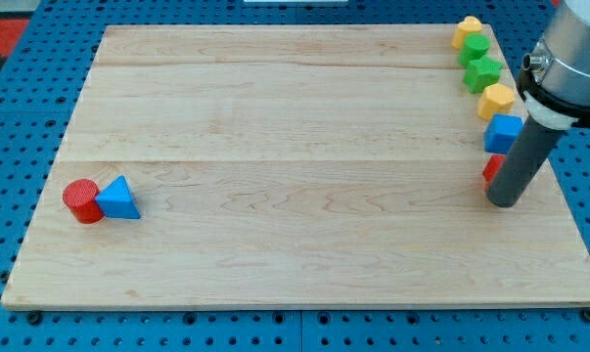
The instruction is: Move your arm away from red star
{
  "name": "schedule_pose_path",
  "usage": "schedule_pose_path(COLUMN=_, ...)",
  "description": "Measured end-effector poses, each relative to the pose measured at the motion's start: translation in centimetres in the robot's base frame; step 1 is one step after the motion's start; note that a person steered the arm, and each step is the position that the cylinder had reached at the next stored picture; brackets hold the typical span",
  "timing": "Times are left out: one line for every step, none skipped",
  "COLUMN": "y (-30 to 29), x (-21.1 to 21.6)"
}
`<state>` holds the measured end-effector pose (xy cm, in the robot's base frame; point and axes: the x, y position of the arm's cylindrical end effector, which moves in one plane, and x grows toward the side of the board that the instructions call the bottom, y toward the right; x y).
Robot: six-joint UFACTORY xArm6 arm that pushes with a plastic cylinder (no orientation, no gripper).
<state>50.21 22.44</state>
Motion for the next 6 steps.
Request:
schedule_pose_path(y=0.4, x=0.1)
schedule_pose_path(y=-1.8, x=1.0)
schedule_pose_path(y=-6.5, x=1.0)
schedule_pose_path(y=-12.1, x=-0.1)
schedule_pose_path(y=-18.0, x=-1.9)
schedule_pose_path(y=-23.2, x=-4.2)
